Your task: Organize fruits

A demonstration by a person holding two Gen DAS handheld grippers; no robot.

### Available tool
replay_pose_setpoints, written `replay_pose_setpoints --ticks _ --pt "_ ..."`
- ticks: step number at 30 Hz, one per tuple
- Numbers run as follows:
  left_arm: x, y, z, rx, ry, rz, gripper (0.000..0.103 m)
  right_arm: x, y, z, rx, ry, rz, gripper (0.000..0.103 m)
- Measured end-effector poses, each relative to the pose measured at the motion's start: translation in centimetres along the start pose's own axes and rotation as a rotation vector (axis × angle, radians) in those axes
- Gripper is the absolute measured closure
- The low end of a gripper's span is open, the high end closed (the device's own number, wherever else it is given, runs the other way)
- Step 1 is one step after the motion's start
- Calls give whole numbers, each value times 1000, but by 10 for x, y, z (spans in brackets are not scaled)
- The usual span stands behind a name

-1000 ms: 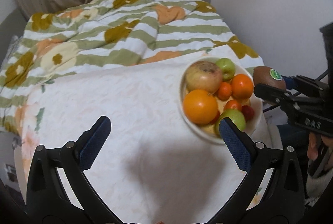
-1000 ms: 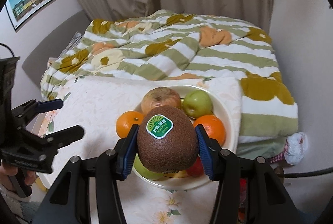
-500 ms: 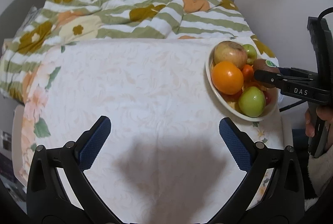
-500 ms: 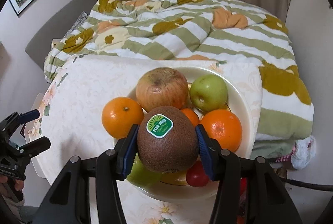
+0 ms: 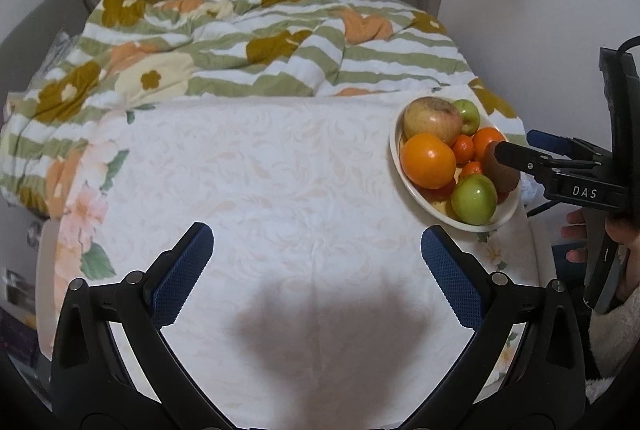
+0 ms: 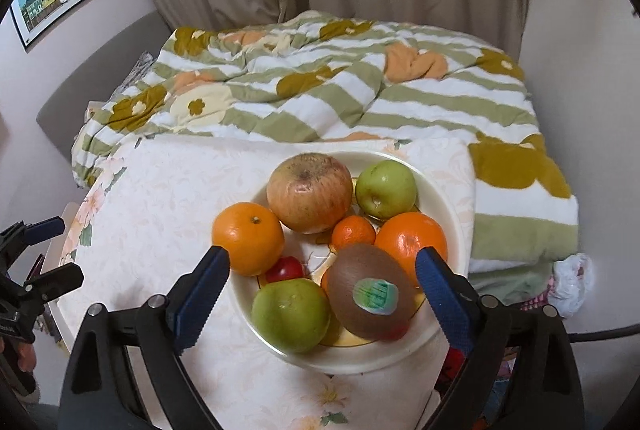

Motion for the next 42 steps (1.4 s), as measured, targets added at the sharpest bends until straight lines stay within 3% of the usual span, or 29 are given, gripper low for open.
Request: replay_pose_setpoints --ticks 7,14,21,29,42 --pt "40 4 19 -33 -17 -86 0 45 -4 25 -37 -50 -82 10" --pt "100 12 41 -77 38 -217 0 109 -2 78 -65 -101 -194 10" --pt "157 13 74 -48 89 -343 0 155 -7 128 -109 -185 -294 10" --pt "174 -6 91 -42 110 -358 0 160 -25 160 -74 -276 -296 10" --pt "178 -15 92 -65 120 -380 0 165 -34 164 -104 -306 -295 10"
Point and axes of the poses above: each gripper's, at about its wrist camera, not at the fingertips, and x roughly against the way its jaws point, z to its left, y to its top, the point moved 4 cm from there along -x, roughly the way its jaws point, and after that the axes turned 1 degree about y, right-handed, at the moved point
